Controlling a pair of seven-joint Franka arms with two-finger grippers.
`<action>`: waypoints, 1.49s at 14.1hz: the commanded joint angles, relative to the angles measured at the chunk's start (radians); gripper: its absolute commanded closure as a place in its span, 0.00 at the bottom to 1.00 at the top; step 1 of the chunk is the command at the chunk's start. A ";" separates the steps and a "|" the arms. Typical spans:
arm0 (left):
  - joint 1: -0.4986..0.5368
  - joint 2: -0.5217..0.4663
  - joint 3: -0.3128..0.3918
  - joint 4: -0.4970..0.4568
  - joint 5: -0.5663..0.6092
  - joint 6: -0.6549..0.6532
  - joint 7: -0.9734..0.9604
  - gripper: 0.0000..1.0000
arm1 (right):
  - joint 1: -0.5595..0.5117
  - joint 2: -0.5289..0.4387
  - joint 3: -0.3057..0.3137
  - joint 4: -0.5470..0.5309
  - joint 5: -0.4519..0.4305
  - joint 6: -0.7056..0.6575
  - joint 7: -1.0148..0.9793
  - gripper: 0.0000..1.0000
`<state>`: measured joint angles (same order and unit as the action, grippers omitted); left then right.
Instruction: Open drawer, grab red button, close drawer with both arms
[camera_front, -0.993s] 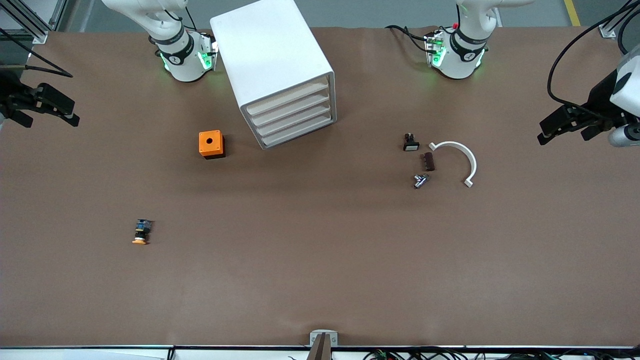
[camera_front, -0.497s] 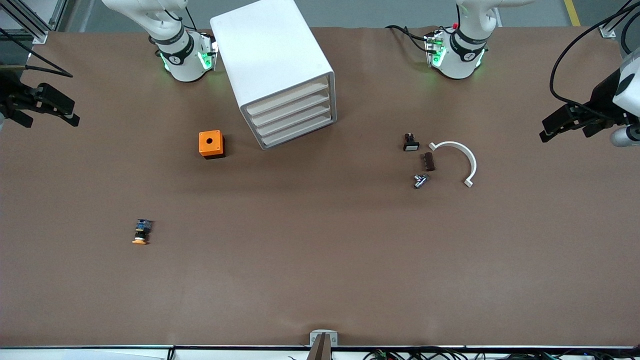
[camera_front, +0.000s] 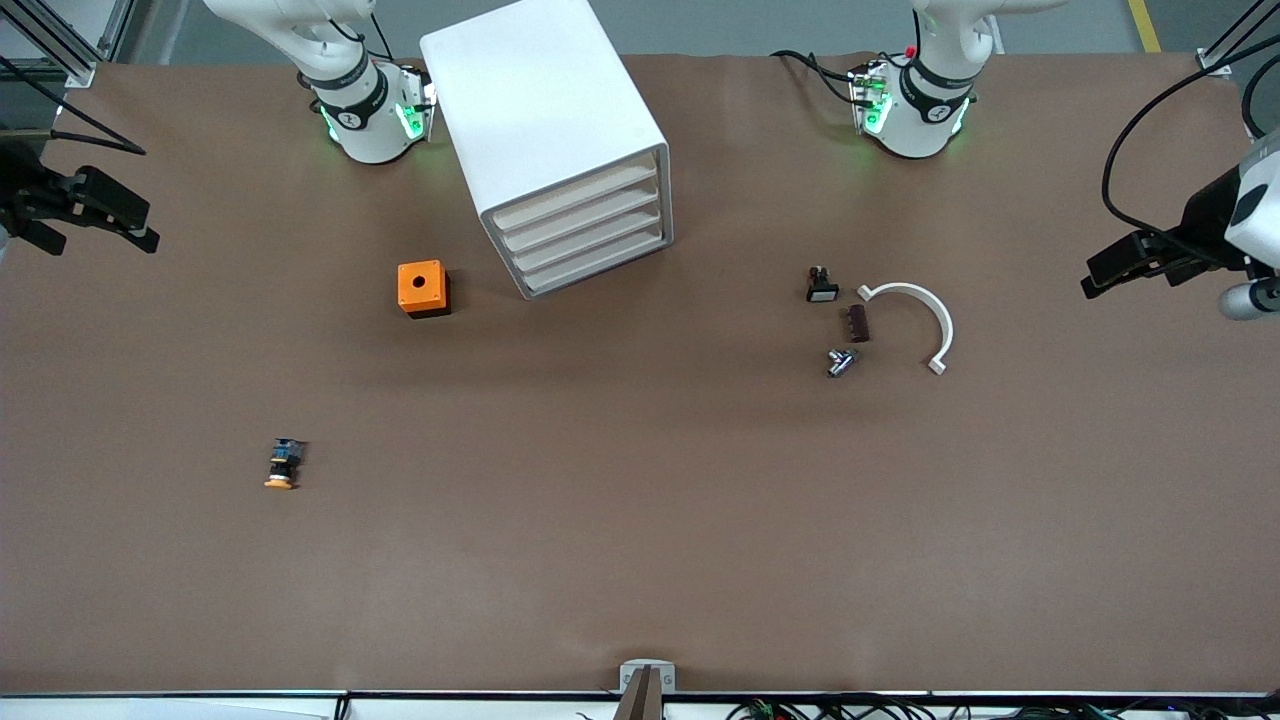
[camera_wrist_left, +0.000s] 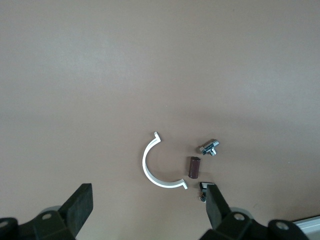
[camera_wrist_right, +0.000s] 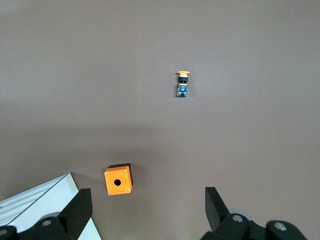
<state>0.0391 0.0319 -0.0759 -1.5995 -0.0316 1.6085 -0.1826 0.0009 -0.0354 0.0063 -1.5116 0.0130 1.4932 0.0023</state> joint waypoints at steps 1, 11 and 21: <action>-0.005 0.026 -0.007 0.012 0.019 -0.012 -0.003 0.00 | 0.001 -0.018 -0.003 -0.010 -0.001 0.006 0.002 0.00; -0.200 0.141 -0.025 0.087 0.002 -0.062 -0.301 0.00 | -0.009 0.021 -0.006 0.005 -0.005 0.002 0.002 0.00; -0.341 0.332 -0.041 0.236 -0.303 -0.087 -0.941 0.00 | -0.030 0.155 -0.008 0.007 -0.004 0.073 -0.002 0.00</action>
<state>-0.2870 0.3259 -0.1090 -1.3971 -0.2959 1.5450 -1.0096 -0.0163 0.1181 -0.0098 -1.5151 0.0118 1.5658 0.0023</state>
